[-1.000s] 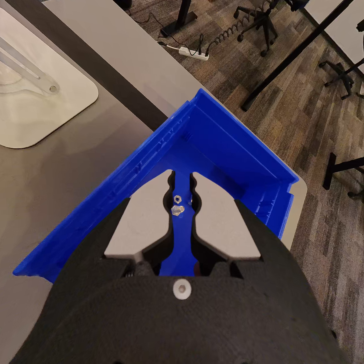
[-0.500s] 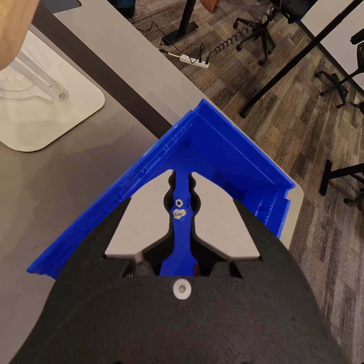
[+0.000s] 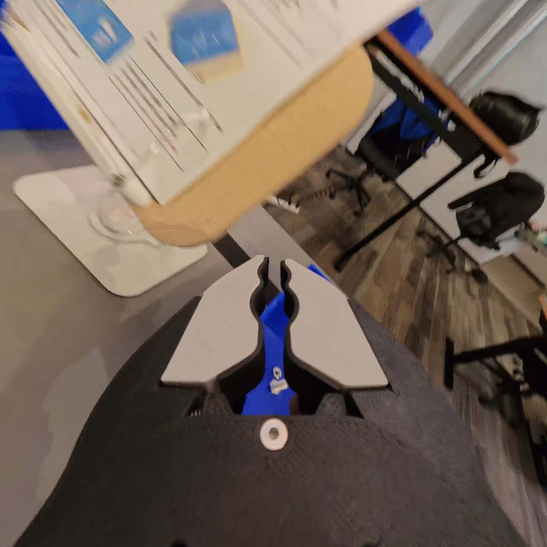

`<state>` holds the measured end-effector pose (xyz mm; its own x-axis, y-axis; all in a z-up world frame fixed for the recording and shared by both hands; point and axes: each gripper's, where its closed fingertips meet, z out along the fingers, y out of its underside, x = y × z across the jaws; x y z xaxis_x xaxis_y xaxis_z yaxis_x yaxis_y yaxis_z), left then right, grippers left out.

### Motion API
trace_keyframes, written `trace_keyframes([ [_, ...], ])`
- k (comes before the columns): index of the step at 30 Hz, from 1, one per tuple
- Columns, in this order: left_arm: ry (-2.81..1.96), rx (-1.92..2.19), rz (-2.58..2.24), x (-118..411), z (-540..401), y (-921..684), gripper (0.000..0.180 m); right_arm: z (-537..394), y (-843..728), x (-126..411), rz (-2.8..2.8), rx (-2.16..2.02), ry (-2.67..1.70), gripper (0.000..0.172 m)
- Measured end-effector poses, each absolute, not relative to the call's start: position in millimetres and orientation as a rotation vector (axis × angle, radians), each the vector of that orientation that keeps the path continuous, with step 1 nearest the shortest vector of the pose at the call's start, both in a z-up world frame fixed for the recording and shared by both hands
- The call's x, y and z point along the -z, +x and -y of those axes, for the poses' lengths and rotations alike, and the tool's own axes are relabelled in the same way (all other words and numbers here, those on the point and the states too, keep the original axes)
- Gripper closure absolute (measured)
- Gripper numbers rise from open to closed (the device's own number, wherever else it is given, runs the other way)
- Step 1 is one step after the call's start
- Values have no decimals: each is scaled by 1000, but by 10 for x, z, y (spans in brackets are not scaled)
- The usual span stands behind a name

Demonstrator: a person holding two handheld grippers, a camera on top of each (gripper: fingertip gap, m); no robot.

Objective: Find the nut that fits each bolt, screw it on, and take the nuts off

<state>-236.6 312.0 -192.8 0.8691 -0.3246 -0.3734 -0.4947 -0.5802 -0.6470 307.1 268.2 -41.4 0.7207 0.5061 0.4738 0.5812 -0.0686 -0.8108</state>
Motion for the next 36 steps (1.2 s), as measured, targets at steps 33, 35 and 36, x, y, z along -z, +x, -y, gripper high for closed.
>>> trace_keyframes([
  [33, -1233, 595, -821, 581, -1501, -489, 167, -1499, -667, 405, 1134, -1643, -1167, 156],
  [35, -1230, 606, -819, 583, -1497, -478, 167, -1494, -659, 407, 1136, -1659, -1169, 157],
  [36, -1230, 618, -820, 584, -1494, -468, 167, -1493, -654, 408, 1140, -1653, -1166, 157],
])
